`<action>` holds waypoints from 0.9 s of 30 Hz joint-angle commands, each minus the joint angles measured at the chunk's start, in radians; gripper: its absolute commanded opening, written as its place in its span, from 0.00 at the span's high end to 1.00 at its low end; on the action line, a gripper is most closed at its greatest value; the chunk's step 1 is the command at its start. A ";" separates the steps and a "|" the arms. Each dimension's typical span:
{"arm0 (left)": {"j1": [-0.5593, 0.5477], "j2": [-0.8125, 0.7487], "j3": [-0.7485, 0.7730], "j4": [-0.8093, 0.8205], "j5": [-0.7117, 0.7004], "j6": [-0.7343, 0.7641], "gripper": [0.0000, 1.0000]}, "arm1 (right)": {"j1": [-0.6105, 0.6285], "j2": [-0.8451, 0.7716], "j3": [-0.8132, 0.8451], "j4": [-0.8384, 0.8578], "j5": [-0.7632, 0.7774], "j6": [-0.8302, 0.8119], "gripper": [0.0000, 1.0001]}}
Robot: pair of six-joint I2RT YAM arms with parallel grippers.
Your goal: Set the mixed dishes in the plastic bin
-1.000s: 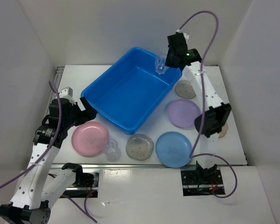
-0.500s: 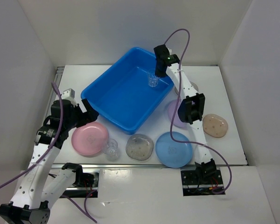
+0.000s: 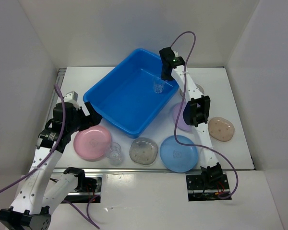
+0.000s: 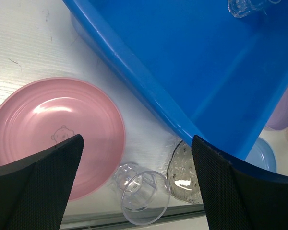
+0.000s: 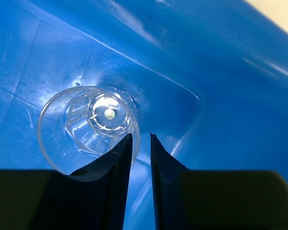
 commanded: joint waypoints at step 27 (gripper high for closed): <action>-0.003 -0.005 0.105 0.020 -0.091 -0.095 0.05 | 0.833 -0.993 -1.245 0.377 -0.360 0.092 0.43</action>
